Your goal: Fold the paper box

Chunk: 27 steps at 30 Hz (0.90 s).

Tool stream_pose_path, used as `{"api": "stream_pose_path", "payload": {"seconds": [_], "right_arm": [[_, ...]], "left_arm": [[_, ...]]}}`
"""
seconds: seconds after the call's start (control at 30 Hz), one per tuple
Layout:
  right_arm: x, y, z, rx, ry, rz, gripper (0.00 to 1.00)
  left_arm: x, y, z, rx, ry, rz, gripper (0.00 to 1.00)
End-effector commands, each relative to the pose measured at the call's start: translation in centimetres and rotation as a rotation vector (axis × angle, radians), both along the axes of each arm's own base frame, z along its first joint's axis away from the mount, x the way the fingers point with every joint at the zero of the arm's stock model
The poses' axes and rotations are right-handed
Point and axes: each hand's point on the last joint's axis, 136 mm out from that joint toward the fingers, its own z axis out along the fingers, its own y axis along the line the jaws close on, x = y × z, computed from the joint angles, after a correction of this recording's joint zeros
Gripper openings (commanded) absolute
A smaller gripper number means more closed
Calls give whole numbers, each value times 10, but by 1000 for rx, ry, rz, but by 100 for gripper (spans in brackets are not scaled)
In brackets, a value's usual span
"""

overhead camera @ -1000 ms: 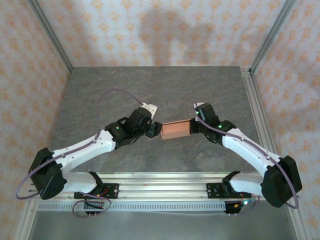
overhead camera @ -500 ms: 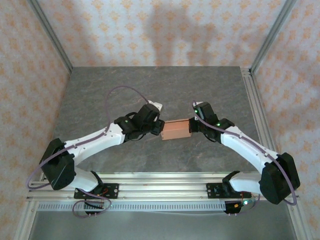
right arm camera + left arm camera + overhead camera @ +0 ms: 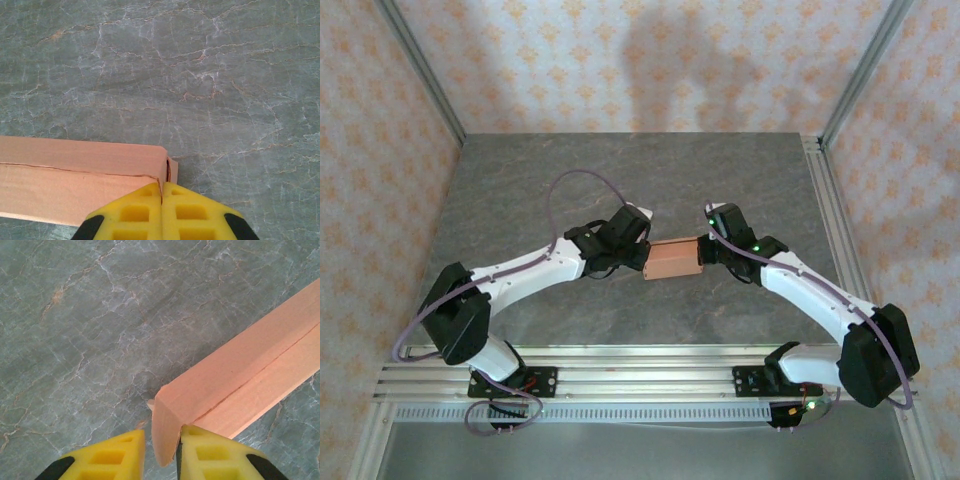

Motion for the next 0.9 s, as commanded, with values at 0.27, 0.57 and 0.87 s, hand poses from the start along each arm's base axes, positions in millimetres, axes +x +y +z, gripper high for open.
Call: {"api": "stream_pose_path", "payload": {"seconds": [0.27,0.57,0.87], "right_arm": [[0,0,4,-24,5,14,0],[-1,2,2,-22,10,21,0],[-1,0,1,-40,10,27,0]], "left_arm": [[4,0,10,-3,34,66,14],[2,-4,11,-82,115,188,5],[6,-13,25,-223,180,257,0]]}}
